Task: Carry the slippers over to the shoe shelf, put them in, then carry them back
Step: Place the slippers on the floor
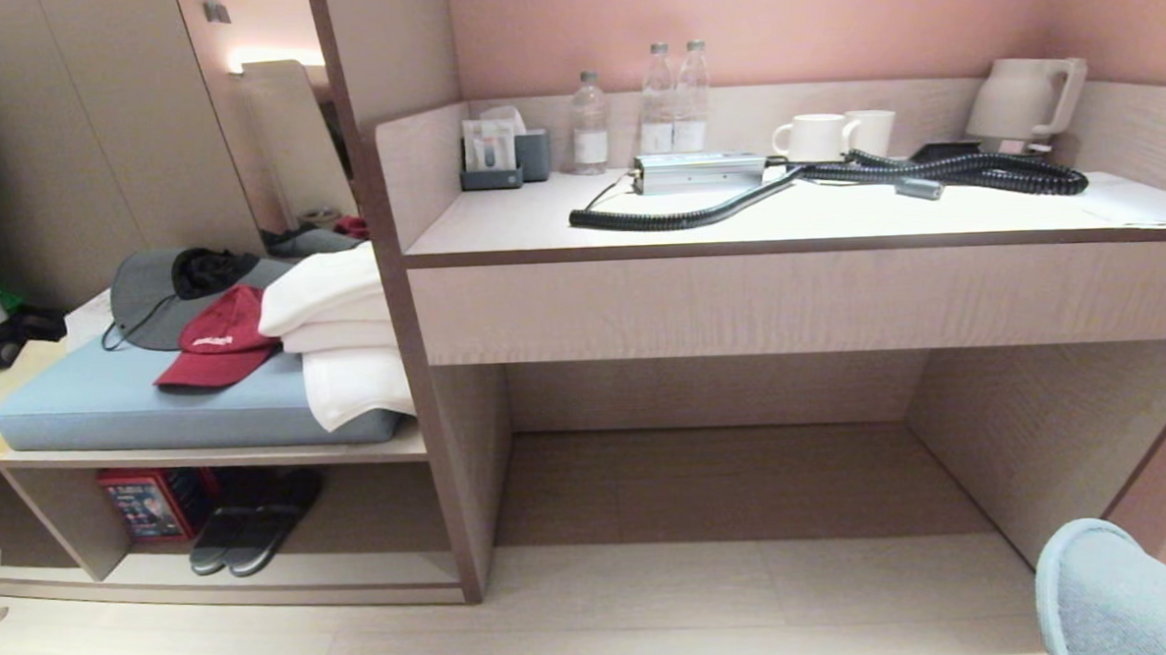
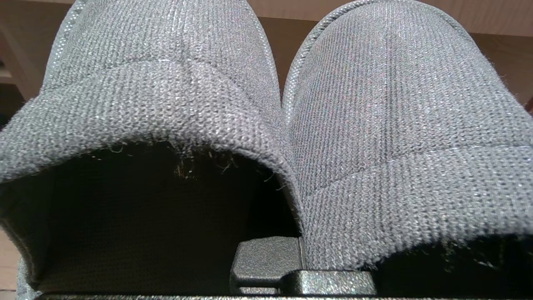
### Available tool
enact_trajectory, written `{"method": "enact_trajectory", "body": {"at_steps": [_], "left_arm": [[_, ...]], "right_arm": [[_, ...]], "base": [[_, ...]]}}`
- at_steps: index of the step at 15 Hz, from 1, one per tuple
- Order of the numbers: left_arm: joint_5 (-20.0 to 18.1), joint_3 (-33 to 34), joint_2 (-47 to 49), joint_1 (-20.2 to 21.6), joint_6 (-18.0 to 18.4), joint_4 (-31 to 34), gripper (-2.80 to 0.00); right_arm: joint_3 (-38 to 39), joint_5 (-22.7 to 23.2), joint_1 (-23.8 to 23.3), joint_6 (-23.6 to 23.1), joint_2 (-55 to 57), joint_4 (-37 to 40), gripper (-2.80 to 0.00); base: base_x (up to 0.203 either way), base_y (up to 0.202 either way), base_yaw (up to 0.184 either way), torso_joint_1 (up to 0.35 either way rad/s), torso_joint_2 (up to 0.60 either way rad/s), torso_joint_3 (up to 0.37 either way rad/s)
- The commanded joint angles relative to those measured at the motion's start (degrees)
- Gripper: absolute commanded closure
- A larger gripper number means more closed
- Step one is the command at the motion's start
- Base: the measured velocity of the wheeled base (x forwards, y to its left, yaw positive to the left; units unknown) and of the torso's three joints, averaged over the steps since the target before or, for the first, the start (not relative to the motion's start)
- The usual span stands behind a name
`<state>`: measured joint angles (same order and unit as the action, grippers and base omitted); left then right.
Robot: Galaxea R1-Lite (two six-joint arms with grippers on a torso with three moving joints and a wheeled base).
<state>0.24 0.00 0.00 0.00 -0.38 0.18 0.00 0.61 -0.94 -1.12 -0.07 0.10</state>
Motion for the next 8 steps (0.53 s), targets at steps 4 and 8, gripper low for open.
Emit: {"method": "enact_trajectory", "body": {"at_steps": [4, 8], "left_arm": [[0.02, 0.0, 0.0, 0.0, -0.06, -0.01, 0.0], [0.02, 0.0, 0.0, 0.0, -0.06, -0.01, 0.0]], "right_arm": [[0.09, 0.01, -0.03, -0.02, -0.1, -0.01, 0.0], [0.09, 0.01, -0.03, -0.02, -0.1, -0.01, 0.0]], "base": [[0.0, -0.048, 0.001, 0.002, 0.0, 0.001], [0.0, 0.0, 0.0, 0.0, 0.0, 0.0]]}}
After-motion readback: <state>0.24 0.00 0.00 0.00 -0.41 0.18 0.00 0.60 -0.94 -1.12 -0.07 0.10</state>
